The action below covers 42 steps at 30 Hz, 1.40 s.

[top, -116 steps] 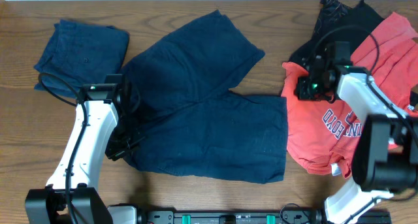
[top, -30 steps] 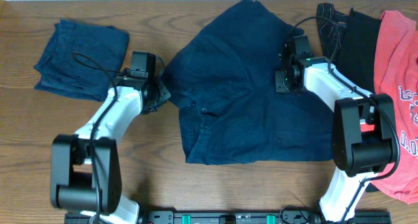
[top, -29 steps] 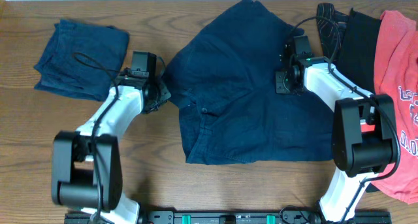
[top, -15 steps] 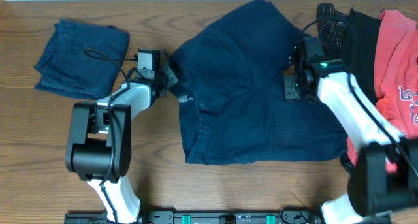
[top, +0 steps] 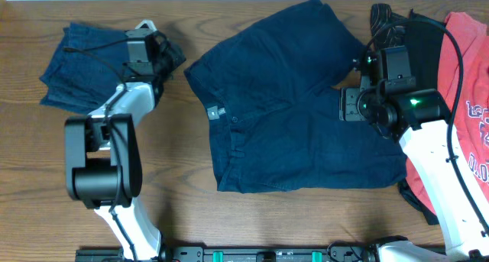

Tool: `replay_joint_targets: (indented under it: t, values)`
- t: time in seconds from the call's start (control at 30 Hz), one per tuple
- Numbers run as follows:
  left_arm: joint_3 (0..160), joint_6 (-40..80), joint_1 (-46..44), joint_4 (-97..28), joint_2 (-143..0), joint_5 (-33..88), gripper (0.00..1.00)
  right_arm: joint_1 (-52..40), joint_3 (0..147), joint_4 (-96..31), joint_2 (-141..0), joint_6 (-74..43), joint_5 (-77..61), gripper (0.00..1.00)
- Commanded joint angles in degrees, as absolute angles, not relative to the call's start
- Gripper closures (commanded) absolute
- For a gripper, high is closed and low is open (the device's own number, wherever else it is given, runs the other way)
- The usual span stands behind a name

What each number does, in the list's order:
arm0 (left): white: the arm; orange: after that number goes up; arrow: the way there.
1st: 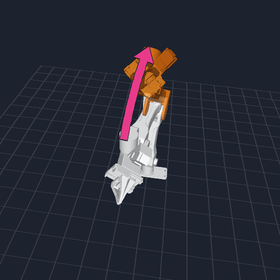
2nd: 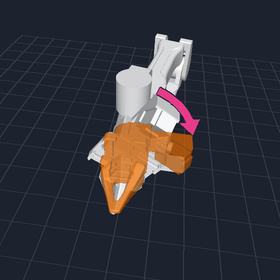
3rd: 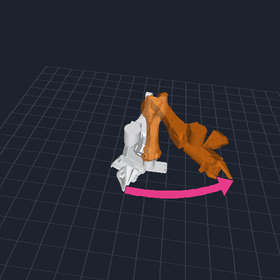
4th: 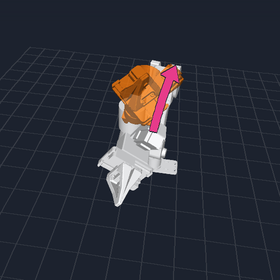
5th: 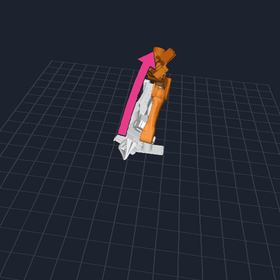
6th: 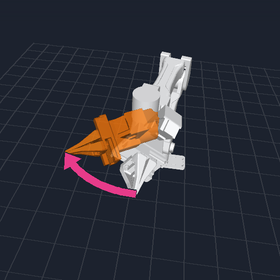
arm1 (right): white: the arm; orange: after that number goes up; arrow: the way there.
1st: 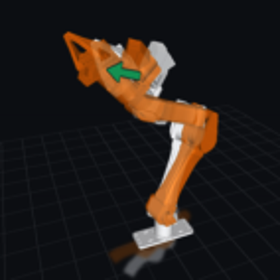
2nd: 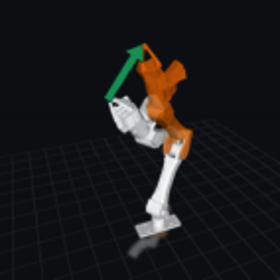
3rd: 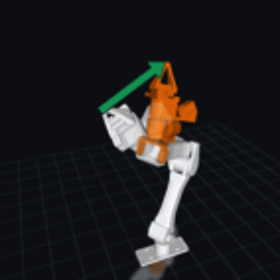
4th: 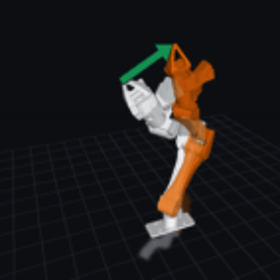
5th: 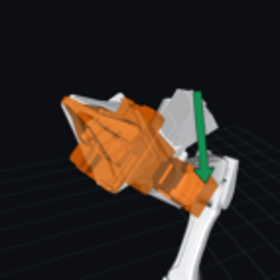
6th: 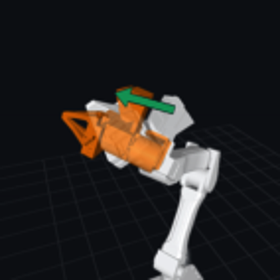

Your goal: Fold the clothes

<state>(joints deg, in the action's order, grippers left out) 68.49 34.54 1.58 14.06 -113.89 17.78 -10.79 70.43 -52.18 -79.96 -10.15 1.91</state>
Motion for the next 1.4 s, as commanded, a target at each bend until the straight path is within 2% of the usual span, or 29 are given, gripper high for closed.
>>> replay_joint_targets:
  t: [0.0, 0.03, 0.07, 0.1, 0.17, 0.37, 0.47, 0.57, 0.8, 0.93, 1.07, 1.37]
  values:
    - [69.3, 34.3, 2.3, 0.9, -108.2, 32.5, 0.41, -9.8, 70.7, -54.8, -79.8, -11.5, 4.9, 0.33]
    - [69.3, 32.9, 2.3, -6.2, -106.4, 33.6, 0.26, -9.3, 70.7, -55.7, -79.8, -12.7, 5.9, 0.28]
    - [69.3, 31.1, 2.3, -12.3, -104.8, 33.9, 0.17, -8.6, 70.7, -56.8, -79.8, -14.5, 6.8, 0.17]
    - [69.3, 28.9, 2.2, -19.3, -102.9, 33.9, 0.10, -7.9, 70.7, -57.7, -79.8, -16.2, 7.3, 0.02]
    - [69.3, 27.4, 2.1, -30.5, -99.8, 33.9, 0.01, -6.0, 70.7, -59.5, -79.8, -20.2, 7.4, 0.01]
    - [68.3, 28.8, 1.0, -55.5, -94.0, 33.9, 0.02, -2.5, 70.1, -62.5, -79.8, -26.3, 1.7, 0.01]
    - [67.4, 30.3, -0.8, -62.6, -93.8, 33.9, 0.02, -1.7, 68.8, -65.6, -79.8, -36.9, 6.0, 0.01]
    - [64.2, 34.2, -4.3, -62.6, -93.7, 34.1, 0.01, -1.0, 65.4, -67.0, -79.8, -45.0, 6.7, 0.01]
    - [54.3, 44.6, -16.8, -53.2, -93.5, 34.1, 0.02, -0.9, 54.8, -65.2, -79.8, -55.8, 5.8, 0.01]
    - [49.7, 51.0, -23.2, -45.4, -93.5, 31.9, 0.04, -0.9, 50.0, -60.8, -79.8, -56.3, 5.2, 0.01]
    - [48.2, 55.8, -26.8, -44.2, -93.5, 23.5, 0.05, -0.9, 47.7, -58.3, -79.8, -56.3, 4.4, 0.01]
    - [46.6, 64.4, -31.2, -39.7, -93.5, 22.0, 0.08, -0.9, 47.2, -58.0, -79.8, -56.1, 4.5, 0.01]
